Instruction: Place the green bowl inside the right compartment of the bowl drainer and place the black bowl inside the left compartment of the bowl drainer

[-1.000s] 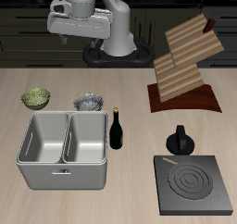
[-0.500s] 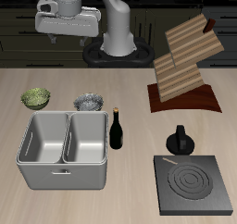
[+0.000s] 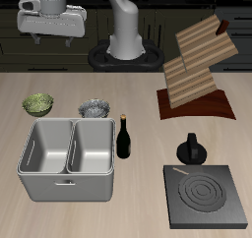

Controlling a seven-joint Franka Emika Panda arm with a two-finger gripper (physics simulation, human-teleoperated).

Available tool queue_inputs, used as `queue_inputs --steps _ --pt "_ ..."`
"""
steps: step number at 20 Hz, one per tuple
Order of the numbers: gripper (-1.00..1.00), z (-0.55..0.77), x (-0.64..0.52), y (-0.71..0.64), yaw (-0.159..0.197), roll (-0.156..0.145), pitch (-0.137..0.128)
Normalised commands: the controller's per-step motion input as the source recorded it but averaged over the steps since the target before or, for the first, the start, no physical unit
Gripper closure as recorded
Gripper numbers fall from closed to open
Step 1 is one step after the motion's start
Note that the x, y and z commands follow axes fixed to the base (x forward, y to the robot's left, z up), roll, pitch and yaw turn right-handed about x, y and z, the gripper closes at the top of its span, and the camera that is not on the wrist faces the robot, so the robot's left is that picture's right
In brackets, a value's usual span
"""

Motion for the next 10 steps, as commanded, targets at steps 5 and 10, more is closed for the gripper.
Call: queue_inputs --steps 5,10 --pt "-1.0 -0.02 -0.01 -0.4 0.004 -0.016 0.004" --pt "-1.0 -0.07 0.0 -0.3 0.001 -0.019 -0.025"
